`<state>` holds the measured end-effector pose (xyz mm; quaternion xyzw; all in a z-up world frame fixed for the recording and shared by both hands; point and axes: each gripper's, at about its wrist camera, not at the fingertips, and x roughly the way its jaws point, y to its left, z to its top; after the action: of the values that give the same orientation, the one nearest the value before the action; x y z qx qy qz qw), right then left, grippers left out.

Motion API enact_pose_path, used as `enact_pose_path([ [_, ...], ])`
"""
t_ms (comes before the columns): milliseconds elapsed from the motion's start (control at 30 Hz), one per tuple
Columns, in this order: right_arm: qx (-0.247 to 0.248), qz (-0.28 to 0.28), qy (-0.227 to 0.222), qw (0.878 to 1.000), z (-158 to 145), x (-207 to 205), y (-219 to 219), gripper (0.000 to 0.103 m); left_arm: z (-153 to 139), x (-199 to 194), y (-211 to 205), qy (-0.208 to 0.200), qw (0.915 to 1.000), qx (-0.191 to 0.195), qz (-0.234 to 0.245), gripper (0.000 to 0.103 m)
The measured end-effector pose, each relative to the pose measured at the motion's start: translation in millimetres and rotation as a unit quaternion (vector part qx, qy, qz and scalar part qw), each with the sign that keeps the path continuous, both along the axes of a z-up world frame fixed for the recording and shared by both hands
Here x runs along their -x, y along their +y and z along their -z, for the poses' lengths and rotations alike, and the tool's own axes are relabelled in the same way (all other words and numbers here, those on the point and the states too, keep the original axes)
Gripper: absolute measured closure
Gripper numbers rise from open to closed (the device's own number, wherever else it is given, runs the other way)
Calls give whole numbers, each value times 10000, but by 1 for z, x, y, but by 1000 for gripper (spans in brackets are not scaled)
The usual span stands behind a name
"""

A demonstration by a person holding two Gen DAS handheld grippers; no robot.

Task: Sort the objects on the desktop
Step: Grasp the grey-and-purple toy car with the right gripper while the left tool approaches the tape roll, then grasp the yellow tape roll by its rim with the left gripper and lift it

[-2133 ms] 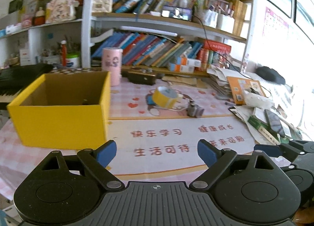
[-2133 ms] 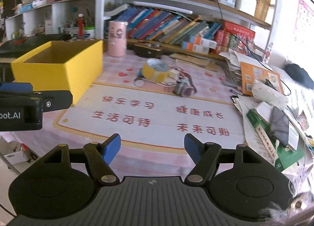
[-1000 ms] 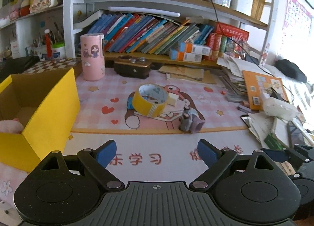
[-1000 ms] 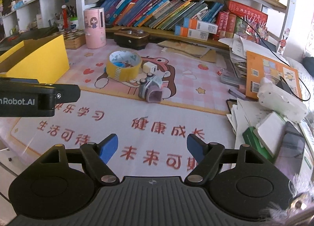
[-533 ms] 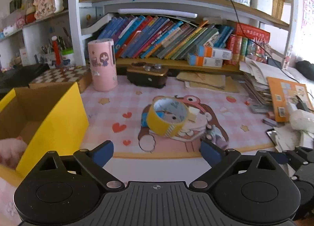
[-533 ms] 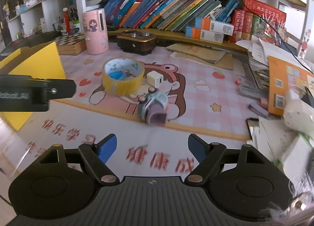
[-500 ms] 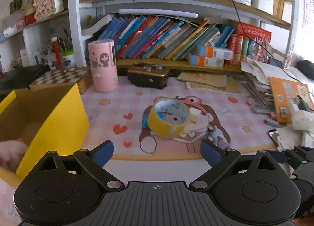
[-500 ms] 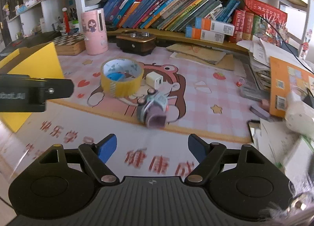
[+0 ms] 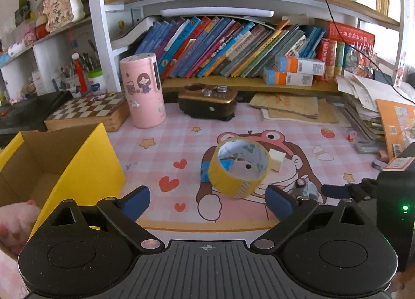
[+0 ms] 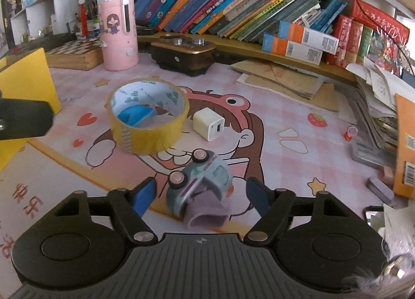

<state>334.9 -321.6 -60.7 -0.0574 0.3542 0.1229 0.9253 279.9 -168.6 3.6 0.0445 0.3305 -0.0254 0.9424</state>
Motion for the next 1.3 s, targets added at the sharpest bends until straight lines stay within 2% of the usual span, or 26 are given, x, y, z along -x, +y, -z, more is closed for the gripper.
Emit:
enact_pose_path([
  [33,-4,-2,38,10000,2,-2,-1,52,1,-2,-1,5,10000,-18,10,6],
  [233,-181,79,71,9998,-5,5,-21,52,11,-22,-11,53,9997,-132,188,6],
  [500,-204,223,106,9995,-23,39,-53,53,38,-58,-33,195,9979,-351,511,5],
  [933,-164,411,373,9983,-16,59,-69,53,81,-99,-67,184,9896,-1291,610,5],
  [1033,-102,408,391,9983,-14,61,-69,54,85,-103,-70,106,9884,-1386,616,6],
  [1067,-98,406,432,9982,-13,62,-70,55,87,-104,-70,91,9880,-1408,628,13],
  [1167,-136,443,630,9969,-6,63,-73,57,86,-104,-70,73,9877,-1413,662,14],
  [1233,-170,457,645,9967,-5,64,-74,57,81,-100,-68,4,9880,-1406,645,14],
  [1300,-164,453,629,9969,-4,65,-73,57,68,-91,-63,-183,9904,-1231,608,14],
])
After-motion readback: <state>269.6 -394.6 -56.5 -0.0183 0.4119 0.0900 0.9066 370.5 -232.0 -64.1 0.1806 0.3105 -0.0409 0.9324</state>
